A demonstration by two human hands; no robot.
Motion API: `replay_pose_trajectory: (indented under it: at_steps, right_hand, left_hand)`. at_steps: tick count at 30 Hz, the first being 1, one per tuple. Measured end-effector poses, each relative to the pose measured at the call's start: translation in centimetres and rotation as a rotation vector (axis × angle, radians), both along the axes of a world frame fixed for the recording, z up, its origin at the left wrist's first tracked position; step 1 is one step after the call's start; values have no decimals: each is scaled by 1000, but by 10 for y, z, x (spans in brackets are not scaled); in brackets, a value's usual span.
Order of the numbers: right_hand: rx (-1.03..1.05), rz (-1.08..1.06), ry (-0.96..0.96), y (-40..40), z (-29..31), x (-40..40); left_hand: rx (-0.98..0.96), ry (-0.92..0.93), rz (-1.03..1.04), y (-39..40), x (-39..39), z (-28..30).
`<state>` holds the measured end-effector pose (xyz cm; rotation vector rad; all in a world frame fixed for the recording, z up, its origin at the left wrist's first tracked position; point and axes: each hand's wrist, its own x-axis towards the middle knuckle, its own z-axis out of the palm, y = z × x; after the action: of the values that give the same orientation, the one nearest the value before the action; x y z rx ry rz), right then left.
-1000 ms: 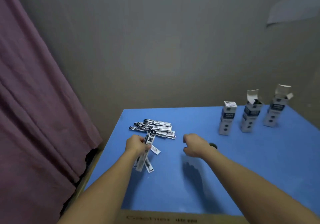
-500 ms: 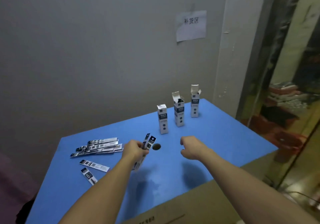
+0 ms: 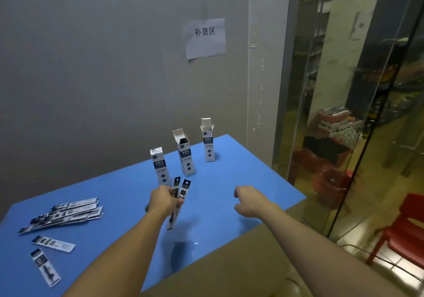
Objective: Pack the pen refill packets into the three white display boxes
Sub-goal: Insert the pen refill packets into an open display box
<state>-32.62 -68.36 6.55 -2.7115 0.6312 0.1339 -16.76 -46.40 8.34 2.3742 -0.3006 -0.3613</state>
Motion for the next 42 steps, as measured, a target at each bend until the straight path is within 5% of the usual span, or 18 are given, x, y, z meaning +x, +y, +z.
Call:
replay_pose_trajectory:
  at_steps: [12,27,42]
  right_hand:
    - [46,166,43,-74,-25,22]
    - [117,296,35,-106,-27,176]
    - [471,248,-170,-78,-20,313]
  left_hand:
    - [40,-7,82,-57,-15,-18]
    - [-19,29,64,-89,87,-24]
    - [-131,180,214,-65,103,-20]
